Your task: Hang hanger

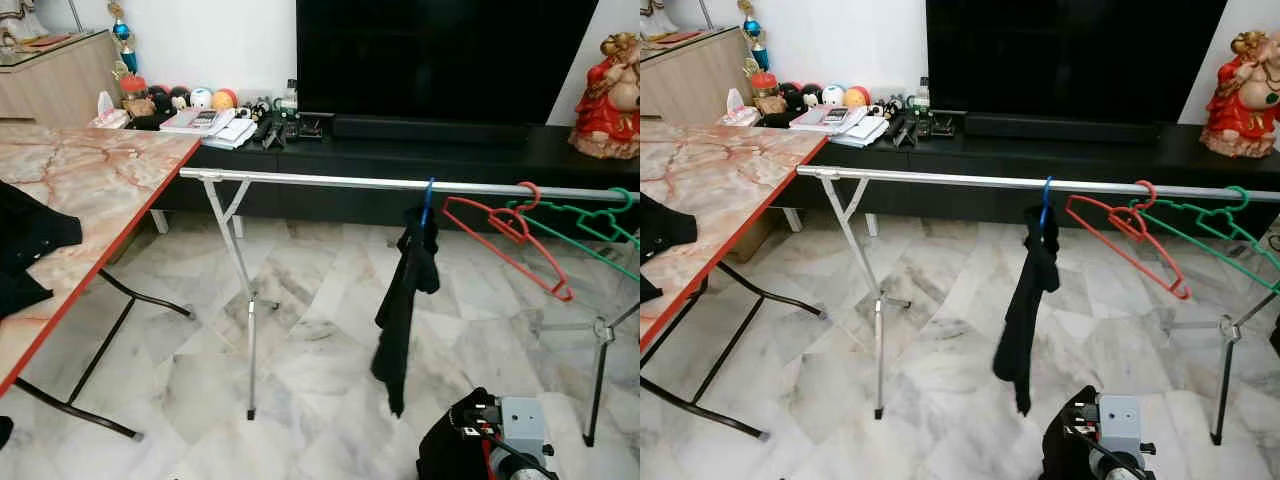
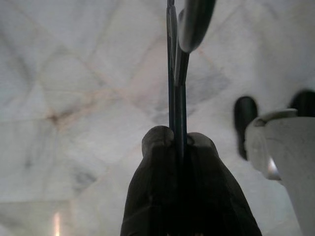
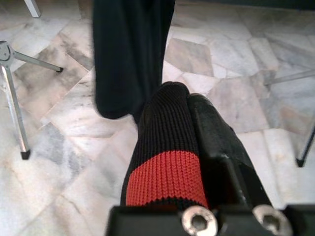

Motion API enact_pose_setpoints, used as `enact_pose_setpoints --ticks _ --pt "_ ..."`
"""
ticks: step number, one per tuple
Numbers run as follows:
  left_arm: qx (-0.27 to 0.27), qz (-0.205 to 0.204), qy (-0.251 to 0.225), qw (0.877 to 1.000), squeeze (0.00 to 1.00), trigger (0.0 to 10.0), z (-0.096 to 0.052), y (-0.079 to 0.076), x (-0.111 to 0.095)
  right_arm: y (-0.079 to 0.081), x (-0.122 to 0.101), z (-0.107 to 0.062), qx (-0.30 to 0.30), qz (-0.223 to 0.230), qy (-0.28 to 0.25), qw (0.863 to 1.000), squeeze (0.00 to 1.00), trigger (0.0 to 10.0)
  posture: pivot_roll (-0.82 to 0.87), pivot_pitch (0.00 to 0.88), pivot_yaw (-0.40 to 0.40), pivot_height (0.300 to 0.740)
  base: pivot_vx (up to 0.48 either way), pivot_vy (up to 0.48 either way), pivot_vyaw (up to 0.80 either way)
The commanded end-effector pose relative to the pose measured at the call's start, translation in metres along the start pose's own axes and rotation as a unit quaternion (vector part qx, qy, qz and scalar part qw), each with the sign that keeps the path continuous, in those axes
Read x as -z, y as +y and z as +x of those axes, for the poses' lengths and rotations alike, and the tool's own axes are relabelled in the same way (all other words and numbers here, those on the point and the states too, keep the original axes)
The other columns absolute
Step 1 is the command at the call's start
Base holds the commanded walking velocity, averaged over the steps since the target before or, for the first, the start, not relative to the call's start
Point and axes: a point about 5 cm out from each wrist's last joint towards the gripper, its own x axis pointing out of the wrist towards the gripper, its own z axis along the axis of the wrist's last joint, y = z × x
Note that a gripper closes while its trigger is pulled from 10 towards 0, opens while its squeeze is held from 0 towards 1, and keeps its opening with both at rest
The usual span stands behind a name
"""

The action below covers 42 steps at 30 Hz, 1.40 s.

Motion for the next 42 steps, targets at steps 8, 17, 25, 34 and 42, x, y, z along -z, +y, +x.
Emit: enact_pose_setpoints --ticks 8,17,25,34,42 --pt "0.0 0.003 0.004 1.0 0.0 10.0 -0.0003 0.0009 0.0022 -0.0017 -0.0034 0.0005 0.003 -0.002 -0.011 1.0 0.0 10.0 0.01 0.0 0.027 0.74 0.0 0.354 0.0" --pt "0.001 0.009 0.002 1.0 0.0 10.0 -0.0003 0.0014 0.0012 -0.0015 -0.0036 0.0008 0.004 -0.001 -0.012 1.0 0.0 10.0 0.01 0.0 0.028 0.74 0.0 0.147 0.0" --pt "0.003 0.01 0.002 1.0 0.0 10.0 -0.0003 0.001 0.0013 -0.0021 -0.0047 0.0016 0.005 -0.002 -0.013 1.0 0.0 10.0 0.01 0.0 0.027 0.74 0.0 0.0 0.0" --pt "0.007 0.01 0.001 1.0 0.0 10.0 -0.0003 0.0 0.0015 -0.0024 -0.0051 0.0019 0.006 -0.002 -0.014 1.0 0.0 10.0 0.02 0.0 0.027 0.74 0.0 0.0 0.0" --pt "0.007 0.009 0.001 1.0 0.0 10.0 -0.0003 0.0 0.0015 -0.0033 -0.0055 0.0021 0.007 -0.002 -0.014 1.0 0.0 10.0 0.02 0.0 0.025 0.74 -0.064 0.0 0.0"
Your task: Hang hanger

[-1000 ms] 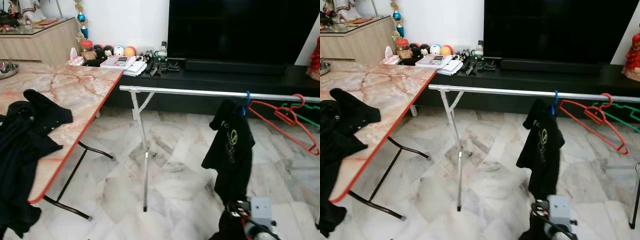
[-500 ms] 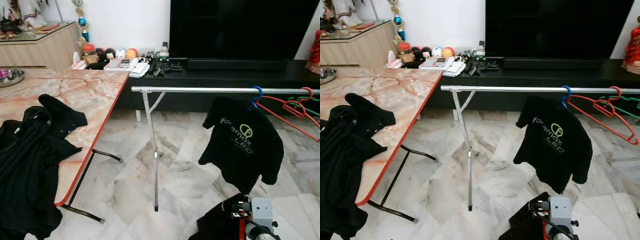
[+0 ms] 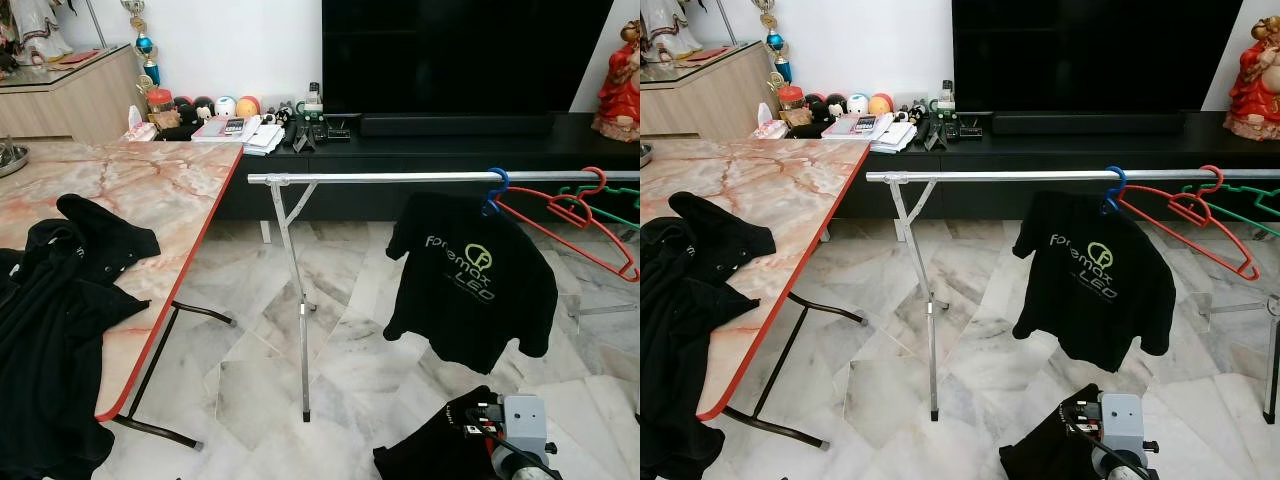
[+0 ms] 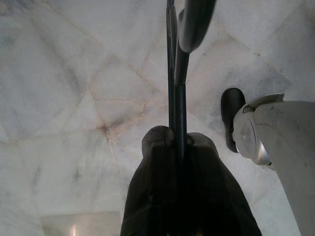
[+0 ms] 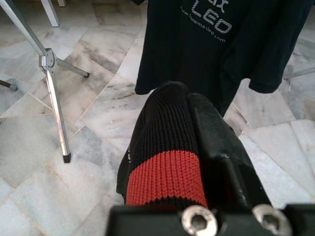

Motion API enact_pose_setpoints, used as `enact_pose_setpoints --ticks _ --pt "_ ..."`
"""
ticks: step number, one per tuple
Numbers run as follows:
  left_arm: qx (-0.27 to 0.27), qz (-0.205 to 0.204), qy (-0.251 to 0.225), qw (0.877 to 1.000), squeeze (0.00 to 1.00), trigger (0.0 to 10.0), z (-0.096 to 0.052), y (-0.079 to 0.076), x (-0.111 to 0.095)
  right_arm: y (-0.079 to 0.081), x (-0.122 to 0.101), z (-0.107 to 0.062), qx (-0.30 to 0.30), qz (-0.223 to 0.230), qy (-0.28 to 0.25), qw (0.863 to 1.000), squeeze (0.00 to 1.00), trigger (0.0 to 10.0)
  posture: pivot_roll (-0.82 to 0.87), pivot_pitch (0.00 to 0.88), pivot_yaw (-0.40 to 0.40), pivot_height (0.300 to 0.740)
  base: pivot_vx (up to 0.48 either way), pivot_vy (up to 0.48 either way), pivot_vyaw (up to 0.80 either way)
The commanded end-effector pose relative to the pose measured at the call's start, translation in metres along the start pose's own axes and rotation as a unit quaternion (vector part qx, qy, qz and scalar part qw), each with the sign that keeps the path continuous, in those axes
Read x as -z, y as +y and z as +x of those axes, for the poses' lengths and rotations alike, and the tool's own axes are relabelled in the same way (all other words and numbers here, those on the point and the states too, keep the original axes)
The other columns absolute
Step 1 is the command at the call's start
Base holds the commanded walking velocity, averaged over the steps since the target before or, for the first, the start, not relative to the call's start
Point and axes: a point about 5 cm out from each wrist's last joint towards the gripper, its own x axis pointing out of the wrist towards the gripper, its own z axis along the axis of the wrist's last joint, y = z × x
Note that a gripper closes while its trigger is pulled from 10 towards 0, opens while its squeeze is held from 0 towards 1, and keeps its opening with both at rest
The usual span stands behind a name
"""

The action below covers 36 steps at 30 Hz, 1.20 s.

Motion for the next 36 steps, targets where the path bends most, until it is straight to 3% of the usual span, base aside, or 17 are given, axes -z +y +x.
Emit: enact_pose_setpoints --ticks 1,36 --pt "0.003 0.007 0.001 1.0 0.0 10.0 -0.0003 0.0003 0.0012 -0.0024 -0.0061 0.0025 0.004 -0.001 -0.014 1.0 0.0 10.0 0.02 0.0 0.025 0.74 -0.27 0.0 0.0" --pt "0.004 0.007 0.0 1.0 0.0 10.0 -0.0002 0.0004 0.001 -0.0031 -0.0076 0.0037 0.008 -0.001 -0.016 1.0 0.0 10.0 0.02 0.0 0.025 0.74 -0.284 0.0 0.0"
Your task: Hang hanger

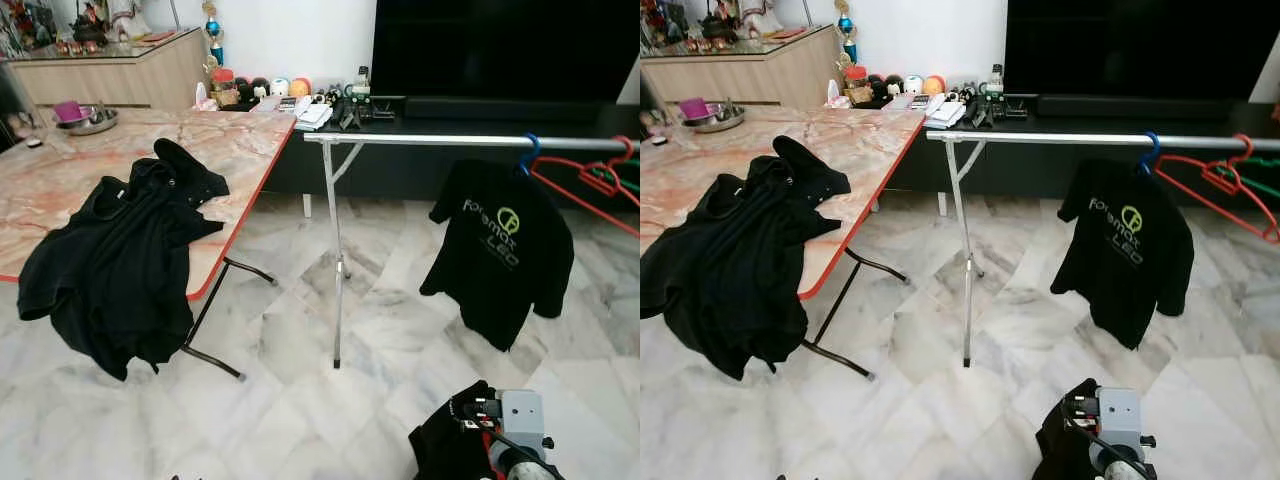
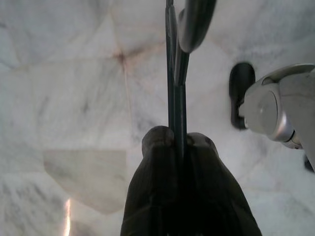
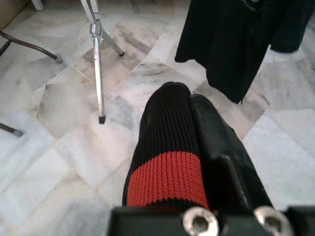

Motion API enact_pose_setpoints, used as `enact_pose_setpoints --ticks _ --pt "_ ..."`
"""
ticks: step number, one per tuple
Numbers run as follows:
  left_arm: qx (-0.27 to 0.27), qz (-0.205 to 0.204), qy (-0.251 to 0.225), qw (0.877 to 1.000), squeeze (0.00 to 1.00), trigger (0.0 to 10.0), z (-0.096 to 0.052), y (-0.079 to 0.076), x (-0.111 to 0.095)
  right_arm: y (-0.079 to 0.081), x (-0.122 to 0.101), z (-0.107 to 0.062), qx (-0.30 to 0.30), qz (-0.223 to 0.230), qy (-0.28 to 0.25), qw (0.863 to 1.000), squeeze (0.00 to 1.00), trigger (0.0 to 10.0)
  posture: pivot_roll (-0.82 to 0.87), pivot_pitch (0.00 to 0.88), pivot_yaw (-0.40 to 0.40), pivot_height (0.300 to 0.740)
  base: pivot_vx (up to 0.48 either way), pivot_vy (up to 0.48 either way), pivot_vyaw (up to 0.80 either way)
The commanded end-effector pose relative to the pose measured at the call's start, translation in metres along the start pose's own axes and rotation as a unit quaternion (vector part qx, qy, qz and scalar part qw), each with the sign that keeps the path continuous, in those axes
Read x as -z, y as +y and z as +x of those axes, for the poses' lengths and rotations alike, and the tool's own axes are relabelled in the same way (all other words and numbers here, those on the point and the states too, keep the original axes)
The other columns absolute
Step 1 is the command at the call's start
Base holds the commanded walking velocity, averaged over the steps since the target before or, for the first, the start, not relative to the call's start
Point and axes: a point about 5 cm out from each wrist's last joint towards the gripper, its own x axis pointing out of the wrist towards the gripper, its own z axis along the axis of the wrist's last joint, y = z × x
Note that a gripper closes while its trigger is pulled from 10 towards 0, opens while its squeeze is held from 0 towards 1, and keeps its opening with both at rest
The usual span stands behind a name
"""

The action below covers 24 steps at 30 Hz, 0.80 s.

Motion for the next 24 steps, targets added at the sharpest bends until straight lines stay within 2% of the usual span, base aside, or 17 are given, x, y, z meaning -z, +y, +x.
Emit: enact_pose_setpoints --ticks 1,12,18,21,24 --pt "0.003 0.006 0.005 1.0 0.0 10.0 0.0 -0.002 0.004 -0.003 -0.003 0.001 0.005 -0.001 -0.008 1.0 0.0 10.0 0.02 0.0 0.026 0.74 -0.285 0.0 0.0" --pt "0.002 0.011 -0.003 1.0 0.0 10.0 0.0 -0.001 -0.003 0.001 -0.01 0.007 -0.001 -0.001 -0.014 1.0 0.0 10.0 0.02 0.0 0.031 0.74 -0.283 0.0 0.0" --pt "-0.003 0.01 -0.02 1.0 0.0 10.0 0.002 0.001 -0.014 0.003 -0.014 0.01 -0.004 -0.006 -0.018 1.0 0.0 10.0 0.02 0.0 0.034 0.74 0.0 0.0 0.0" --pt "-0.003 0.01 -0.035 0.999 0.0 10.0 0.002 0.001 -0.022 0.003 -0.017 0.012 -0.004 -0.005 -0.021 1.0 0.0 10.0 0.02 0.0 0.036 0.74 0.0 0.0 0.0" --pt "0.0 0.007 -0.082 0.997 0.0 10.0 0.003 0.0 -0.049 0.003 -0.024 0.016 -0.007 -0.006 -0.031 0.999 0.0 10.0 0.01 0.0 0.038 0.74 0.0 0.0 0.0"
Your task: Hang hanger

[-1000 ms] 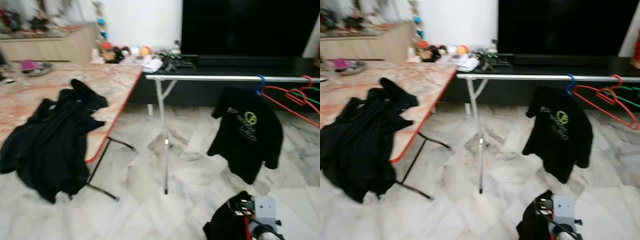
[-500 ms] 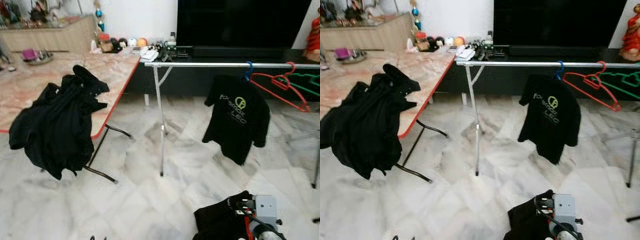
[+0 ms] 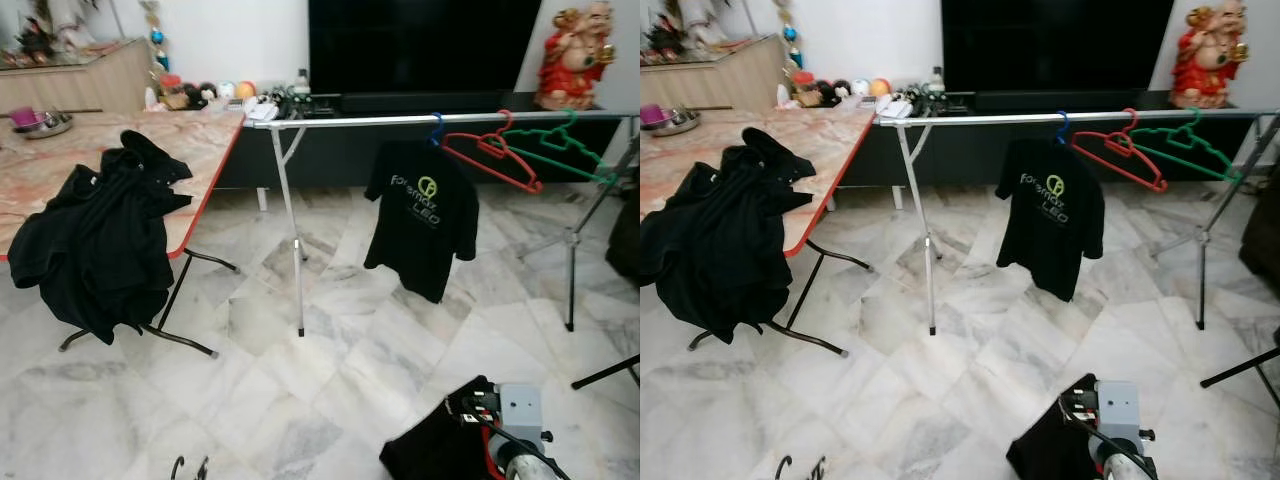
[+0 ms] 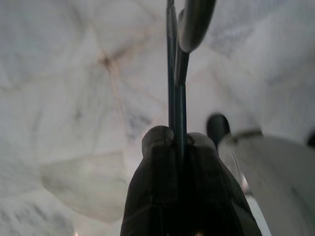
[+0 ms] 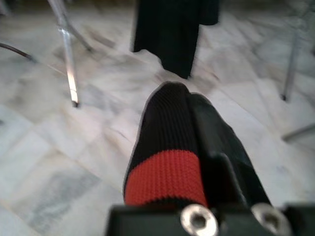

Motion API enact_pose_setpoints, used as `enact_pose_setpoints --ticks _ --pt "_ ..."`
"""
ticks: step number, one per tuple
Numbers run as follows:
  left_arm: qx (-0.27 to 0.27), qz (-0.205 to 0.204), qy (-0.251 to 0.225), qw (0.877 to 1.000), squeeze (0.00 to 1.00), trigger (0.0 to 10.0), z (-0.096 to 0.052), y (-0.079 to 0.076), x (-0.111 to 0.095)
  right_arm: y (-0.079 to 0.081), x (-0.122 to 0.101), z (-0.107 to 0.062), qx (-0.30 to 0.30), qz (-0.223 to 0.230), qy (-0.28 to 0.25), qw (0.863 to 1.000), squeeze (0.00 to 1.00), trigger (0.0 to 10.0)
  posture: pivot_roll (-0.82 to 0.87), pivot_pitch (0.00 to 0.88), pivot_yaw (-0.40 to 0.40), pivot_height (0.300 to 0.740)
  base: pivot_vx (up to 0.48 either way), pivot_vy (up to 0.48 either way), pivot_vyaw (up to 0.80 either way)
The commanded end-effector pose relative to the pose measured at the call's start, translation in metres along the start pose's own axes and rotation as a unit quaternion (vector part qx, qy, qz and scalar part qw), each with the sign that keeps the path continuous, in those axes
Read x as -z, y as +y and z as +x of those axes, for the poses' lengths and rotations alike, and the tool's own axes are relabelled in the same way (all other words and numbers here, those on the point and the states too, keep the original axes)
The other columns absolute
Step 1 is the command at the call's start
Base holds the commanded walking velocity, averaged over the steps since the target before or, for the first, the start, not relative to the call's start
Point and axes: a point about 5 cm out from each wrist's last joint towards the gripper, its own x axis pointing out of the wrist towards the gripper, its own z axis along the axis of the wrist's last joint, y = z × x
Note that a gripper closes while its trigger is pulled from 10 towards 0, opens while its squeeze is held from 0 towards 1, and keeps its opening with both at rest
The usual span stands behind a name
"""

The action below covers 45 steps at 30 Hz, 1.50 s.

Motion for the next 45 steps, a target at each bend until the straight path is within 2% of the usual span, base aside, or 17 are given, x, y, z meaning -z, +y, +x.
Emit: enact_pose_setpoints --ticks 1,2,3,5,8,9,10,13,15,18,20,26,27,31,35,42,45 --pt "0.004 0.003 -0.039 0.999 0.0 10.0 0.003 -0.002 -0.021 0.001 -0.01 0.005 -0.005 -0.004 -0.018 1.0 0.0 10.0 0.01 0.0 0.038 0.74 0.0 0.0 0.0" --pt "0.004 0.003 -0.05 0.999 0.0 10.0 0.003 -0.002 -0.027 0.001 -0.011 0.005 -0.006 -0.005 -0.019 1.0 0.0 10.0 0.01 0.0 0.038 0.74 0.0 0.0 0.0" --pt "0.01 0.006 -0.083 0.996 0.0 10.0 0.004 -0.004 -0.047 0.001 -0.012 0.006 -0.007 -0.006 -0.022 1.0 0.0 10.0 0.01 0.0 0.035 0.74 0.0 0.0 0.0" --pt "0.013 0.007 -0.097 0.995 0.0 10.0 0.005 -0.005 -0.056 0.001 -0.014 0.007 -0.007 -0.006 -0.023 1.0 0.0 10.0 0.01 0.0 0.034 0.74 0.0 0.0 0.0" --pt "0.026 0.017 -0.146 0.989 0.0 10.0 0.004 -0.009 -0.085 0.002 -0.018 0.009 -0.01 -0.007 -0.028 1.0 0.0 10.0 0.01 0.0 0.032 0.74 0.0 0.0 0.0" --pt "0.039 0.023 -0.186 0.981 0.0 10.0 0.001 -0.012 -0.109 0.002 -0.022 0.012 -0.012 -0.01 -0.032 0.999 0.0 10.0 0.01 0.0 0.034 0.74 0.0 0.0 0.0" --pt "0.048 0.03 -0.205 0.977 0.0 10.0 -0.001 -0.014 -0.12 0.002 -0.025 0.013 -0.012 -0.01 -0.035 0.999 0.0 10.0 0.01 0.0 0.034 0.74 0.0 0.0 0.0" --pt "0.068 0.05 -0.234 0.968 0.0 10.0 -0.004 -0.019 -0.135 0.001 -0.032 0.017 -0.012 -0.012 -0.043 0.999 0.0 10.0 0.01 0.0 0.04 0.74 0.0 0.0 0.0" --pt "0.121 0.131 -0.271 0.946 0.0 10.0 -0.012 -0.032 -0.158 -0.002 -0.048 0.025 -0.009 -0.012 -0.061 0.998 0.0 10.0 0.03 0.0 0.038 0.74 0.0 0.0 0.0" --pt "0.173 0.233 -0.268 0.919 0.0 10.0 -0.019 -0.039 -0.165 -0.005 -0.061 0.032 -0.006 -0.008 -0.074 0.997 0.0 10.0 0.05 0.0 0.034 0.74 0.0 0.0 0.0" --pt "0.198 0.277 -0.249 0.907 0.0 10.0 -0.021 -0.04 -0.165 -0.004 -0.067 0.036 -0.007 -0.005 -0.076 0.997 0.0 10.0 0.06 0.0 0.033 0.74 0.0 0.0 0.0" --pt "0.281 0.362 -0.201 0.866 0.0 10.0 -0.035 -0.046 -0.168 0.01 -0.092 0.05 -0.012 0.002 -0.092 0.996 0.0 10.0 0.05 0.0 0.044 0.74 0.0 0.0 0.0" --pt "0.285 0.366 -0.198 0.863 0.0 10.0 -0.036 -0.047 -0.168 0.011 -0.094 0.05 -0.012 0.002 -0.093 0.996 0.0 10.0 0.05 0.0 0.044 0.74 0.0 0.0 0.0" --pt "0.349 0.376 -0.197 0.836 0.0 10.0 -0.05 -0.059 -0.173 0.021 -0.108 0.057 -0.025 0.008 -0.103 0.994 0.0 10.0 0.05 0.0 0.03 0.74 0.0 0.0 0.0" --pt "0.412 0.376 -0.177 0.811 0.0 10.0 -0.062 -0.069 -0.166 0.034 -0.116 0.062 -0.056 0.017 -0.095 0.994 0.0 10.0 0.07 0.0 0.021 0.74 0.0 0.0 0.0" --pt "0.439 0.342 -0.192 0.808 0.0 10.0 -0.072 -0.076 -0.176 0.053 -0.122 0.068 -0.116 -0.019 -0.056 0.991 0.0 10.0 0.07 0.01 0.023 0.74 0.0 0.0 0.0" --pt "0.454 0.345 -0.186 0.8 0.0 10.0 -0.077 -0.079 -0.175 0.056 -0.12 0.069 -0.12 -0.02 -0.036 0.992 0.0 10.0 0.08 0.014 0.017 0.74 0.0 0.0 0.0"
